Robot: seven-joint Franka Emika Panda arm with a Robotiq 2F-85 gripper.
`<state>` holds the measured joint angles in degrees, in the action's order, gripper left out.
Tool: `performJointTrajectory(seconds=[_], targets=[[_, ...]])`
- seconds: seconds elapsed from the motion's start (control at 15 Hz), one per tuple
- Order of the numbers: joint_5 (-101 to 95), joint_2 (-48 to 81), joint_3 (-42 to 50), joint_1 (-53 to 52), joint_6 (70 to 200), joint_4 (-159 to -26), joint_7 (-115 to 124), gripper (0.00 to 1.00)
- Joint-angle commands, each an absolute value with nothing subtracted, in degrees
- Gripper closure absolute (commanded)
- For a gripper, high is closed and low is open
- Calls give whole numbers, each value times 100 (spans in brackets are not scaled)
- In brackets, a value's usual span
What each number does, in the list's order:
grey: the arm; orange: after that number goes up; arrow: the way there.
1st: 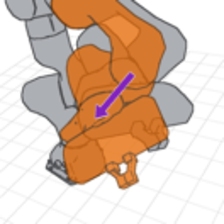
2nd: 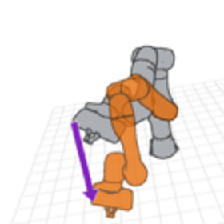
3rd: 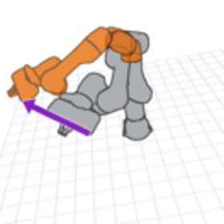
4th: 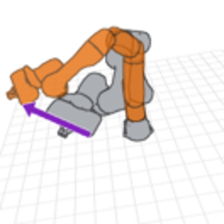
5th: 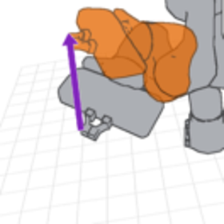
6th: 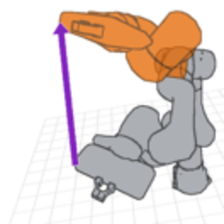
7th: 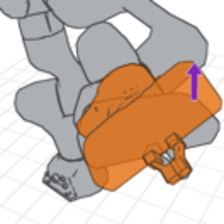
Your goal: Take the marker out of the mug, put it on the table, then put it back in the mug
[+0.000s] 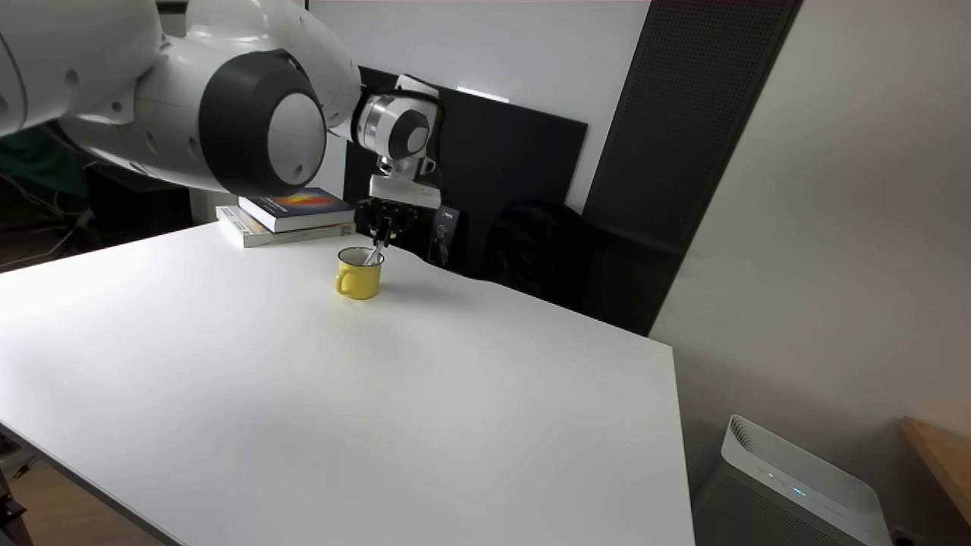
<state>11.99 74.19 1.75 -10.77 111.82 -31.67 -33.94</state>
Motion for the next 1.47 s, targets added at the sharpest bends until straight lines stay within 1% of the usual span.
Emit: performJointTrajectory(seconds=[0.0,1.0,1.4], targets=[[1307,7365,105,-1023,11018,-3139,-3389,96],[1145,6815,158,-1489,10720,-3108,-3728,96],[1157,6515,138,-1555,10175,-3245,-3947,96]])
